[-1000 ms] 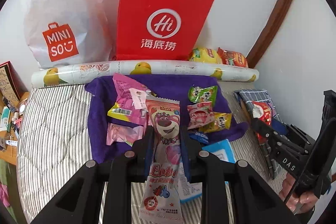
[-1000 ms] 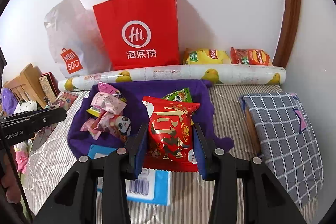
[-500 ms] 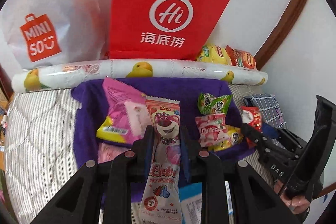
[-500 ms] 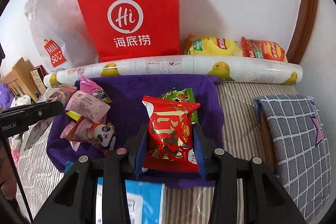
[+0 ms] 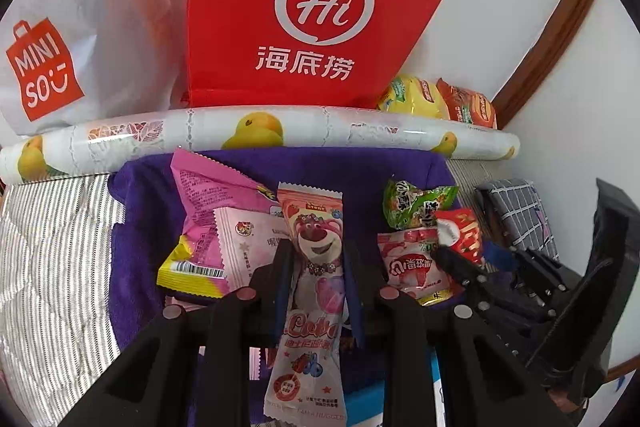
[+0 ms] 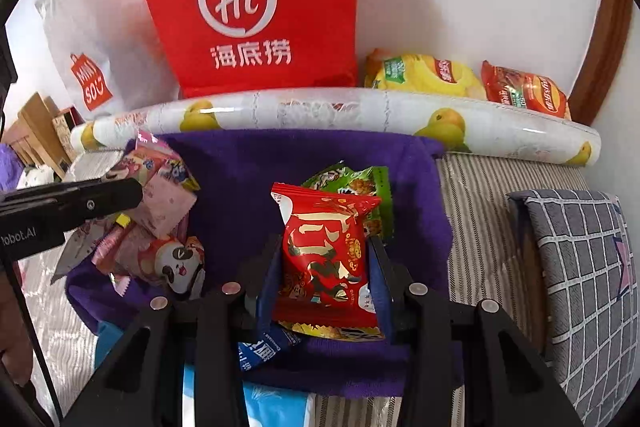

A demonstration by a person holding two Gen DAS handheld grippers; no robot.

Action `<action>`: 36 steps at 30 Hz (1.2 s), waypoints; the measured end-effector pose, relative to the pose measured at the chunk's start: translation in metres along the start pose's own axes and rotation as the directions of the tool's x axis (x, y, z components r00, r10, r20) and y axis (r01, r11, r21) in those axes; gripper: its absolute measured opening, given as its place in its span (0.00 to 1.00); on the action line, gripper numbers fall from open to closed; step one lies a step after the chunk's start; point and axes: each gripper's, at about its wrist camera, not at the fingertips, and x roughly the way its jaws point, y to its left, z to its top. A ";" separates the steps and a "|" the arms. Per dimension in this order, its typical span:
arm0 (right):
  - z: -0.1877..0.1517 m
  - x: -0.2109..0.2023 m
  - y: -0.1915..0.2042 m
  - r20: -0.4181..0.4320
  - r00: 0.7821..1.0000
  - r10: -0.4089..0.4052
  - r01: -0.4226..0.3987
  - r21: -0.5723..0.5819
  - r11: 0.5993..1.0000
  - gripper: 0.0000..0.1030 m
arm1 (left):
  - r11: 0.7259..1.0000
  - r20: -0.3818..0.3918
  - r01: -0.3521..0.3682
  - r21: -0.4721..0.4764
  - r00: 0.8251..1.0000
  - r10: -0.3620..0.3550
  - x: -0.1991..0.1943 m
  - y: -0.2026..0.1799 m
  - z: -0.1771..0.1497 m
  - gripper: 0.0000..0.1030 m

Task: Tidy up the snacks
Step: 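Open both tools to drop the candy stick and red bag onto the towel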

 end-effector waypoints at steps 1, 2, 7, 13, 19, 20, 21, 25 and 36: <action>0.000 0.002 0.001 -0.005 1.000 -0.001 0.001 -0.004 1.000 0.40 | 1.000 0.001 0.004 -0.006 1.000 -0.004 0.000 0.001 0.000 0.23; -0.001 0.004 0.002 -0.008 1.000 0.000 0.000 -0.008 1.000 0.40 | 1.000 0.001 0.005 -0.009 1.000 -0.005 0.001 0.001 0.001 0.23; 0.001 0.011 0.006 -0.024 1.000 -0.005 0.004 -0.019 1.000 0.40 | 1.000 0.007 0.005 -0.012 1.000 -0.005 0.003 0.002 0.005 0.23; 0.001 0.012 0.010 -0.030 0.999 -0.023 0.022 -0.044 0.999 0.42 | 1.000 -0.001 0.007 -0.012 1.000 -0.007 0.005 0.001 0.006 0.41; 0.002 0.000 0.008 -0.014 1.000 -0.024 0.024 -0.029 0.999 0.65 | 1.000 -0.022 0.012 -0.007 1.000 -0.013 0.000 -0.003 0.002 0.62; 0.002 -0.003 0.008 -0.014 1.000 -0.027 0.027 -0.026 0.999 0.66 | 1.000 -0.025 0.010 -0.002 1.000 -0.010 -0.002 -0.005 0.000 0.63; 0.001 -0.007 0.008 -0.015 0.999 -0.029 0.029 -0.023 0.999 0.66 | 1.000 -0.026 0.010 0.002 1.000 -0.010 -0.004 -0.006 -0.002 0.63; -0.002 -0.025 0.010 -0.008 1.000 -0.029 0.028 -0.010 1.000 0.66 | 1.000 -0.029 0.020 -0.007 0.999 -0.020 -0.015 -0.008 -0.013 0.64; -0.023 -0.109 0.013 0.063 0.996 -0.066 0.063 0.052 0.997 0.66 | 1.000 0.004 0.010 0.004 1.000 -0.010 -0.078 -0.026 -0.056 0.68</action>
